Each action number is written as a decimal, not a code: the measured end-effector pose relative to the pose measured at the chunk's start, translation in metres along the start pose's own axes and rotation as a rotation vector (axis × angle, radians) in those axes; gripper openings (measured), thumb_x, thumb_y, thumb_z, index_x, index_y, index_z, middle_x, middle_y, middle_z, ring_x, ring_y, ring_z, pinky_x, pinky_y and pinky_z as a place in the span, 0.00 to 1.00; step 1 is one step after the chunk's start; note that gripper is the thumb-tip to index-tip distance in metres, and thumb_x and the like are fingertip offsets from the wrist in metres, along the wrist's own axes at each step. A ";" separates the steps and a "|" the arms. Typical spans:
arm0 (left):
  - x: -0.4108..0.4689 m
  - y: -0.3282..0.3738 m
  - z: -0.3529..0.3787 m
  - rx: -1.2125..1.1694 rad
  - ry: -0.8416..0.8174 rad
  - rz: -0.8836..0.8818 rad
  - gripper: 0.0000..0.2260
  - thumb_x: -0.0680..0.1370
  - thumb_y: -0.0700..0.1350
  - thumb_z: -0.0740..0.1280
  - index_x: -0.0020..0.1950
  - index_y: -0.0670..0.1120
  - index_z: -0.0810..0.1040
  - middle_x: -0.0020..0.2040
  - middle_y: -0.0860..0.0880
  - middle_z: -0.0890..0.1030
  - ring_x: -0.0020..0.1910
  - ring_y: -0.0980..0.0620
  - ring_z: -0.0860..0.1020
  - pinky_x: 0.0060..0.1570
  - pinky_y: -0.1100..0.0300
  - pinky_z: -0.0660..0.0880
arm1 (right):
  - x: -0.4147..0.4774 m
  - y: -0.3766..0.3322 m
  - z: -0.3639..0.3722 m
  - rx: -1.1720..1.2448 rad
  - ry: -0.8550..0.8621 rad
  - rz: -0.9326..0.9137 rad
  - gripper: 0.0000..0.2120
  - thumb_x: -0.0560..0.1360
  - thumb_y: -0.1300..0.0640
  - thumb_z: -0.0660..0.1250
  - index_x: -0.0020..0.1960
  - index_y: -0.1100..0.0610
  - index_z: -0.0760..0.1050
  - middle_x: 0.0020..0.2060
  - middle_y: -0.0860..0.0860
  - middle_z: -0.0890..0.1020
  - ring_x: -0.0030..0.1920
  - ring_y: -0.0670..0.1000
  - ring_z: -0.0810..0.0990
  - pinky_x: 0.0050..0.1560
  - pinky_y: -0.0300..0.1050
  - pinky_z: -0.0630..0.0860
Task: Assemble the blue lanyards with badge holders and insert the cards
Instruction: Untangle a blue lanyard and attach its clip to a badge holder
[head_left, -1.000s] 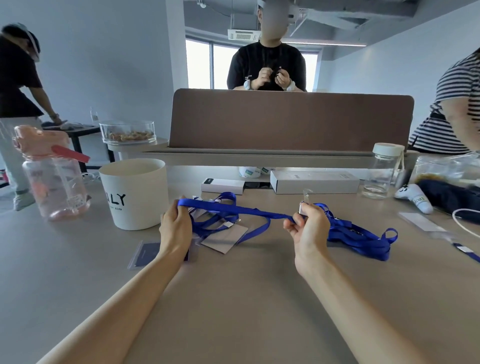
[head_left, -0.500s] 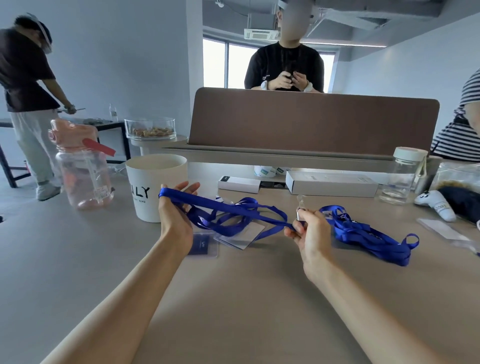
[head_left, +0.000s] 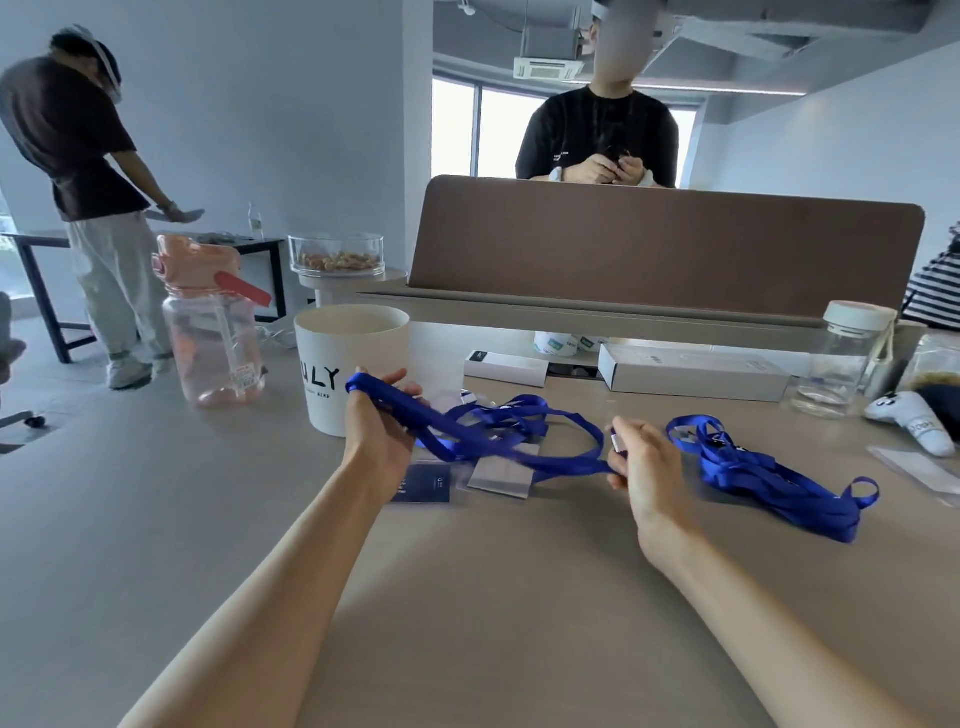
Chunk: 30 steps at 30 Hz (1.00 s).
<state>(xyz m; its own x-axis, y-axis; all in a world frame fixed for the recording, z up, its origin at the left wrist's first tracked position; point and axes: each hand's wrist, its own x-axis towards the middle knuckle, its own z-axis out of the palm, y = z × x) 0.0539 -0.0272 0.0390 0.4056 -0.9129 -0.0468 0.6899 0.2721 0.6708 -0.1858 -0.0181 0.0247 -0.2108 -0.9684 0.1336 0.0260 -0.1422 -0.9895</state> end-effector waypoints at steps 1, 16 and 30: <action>-0.002 -0.002 0.003 0.029 -0.071 -0.035 0.20 0.83 0.54 0.52 0.47 0.41 0.75 0.31 0.47 0.77 0.30 0.49 0.76 0.41 0.57 0.74 | -0.002 0.002 0.000 -0.092 -0.039 -0.028 0.12 0.80 0.52 0.62 0.42 0.57 0.75 0.28 0.46 0.70 0.31 0.46 0.69 0.37 0.42 0.67; -0.043 -0.046 0.034 0.841 -0.697 -0.064 0.23 0.84 0.47 0.40 0.75 0.41 0.59 0.73 0.45 0.66 0.74 0.46 0.64 0.67 0.58 0.63 | -0.020 0.008 0.014 -0.480 -0.508 -0.266 0.10 0.76 0.45 0.68 0.55 0.48 0.80 0.48 0.40 0.82 0.42 0.39 0.80 0.41 0.32 0.71; -0.014 -0.043 0.004 0.656 -0.158 0.109 0.21 0.84 0.49 0.50 0.54 0.42 0.81 0.48 0.50 0.85 0.48 0.52 0.81 0.54 0.56 0.75 | -0.002 0.009 0.002 -0.135 -0.057 -0.113 0.11 0.80 0.48 0.62 0.46 0.55 0.75 0.31 0.45 0.74 0.32 0.45 0.71 0.35 0.39 0.67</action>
<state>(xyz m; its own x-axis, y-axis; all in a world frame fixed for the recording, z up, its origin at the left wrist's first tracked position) 0.0161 -0.0273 0.0141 0.3250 -0.9378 0.1217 0.1236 0.1697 0.9777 -0.1831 -0.0181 0.0159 -0.1495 -0.9583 0.2435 -0.1273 -0.2255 -0.9659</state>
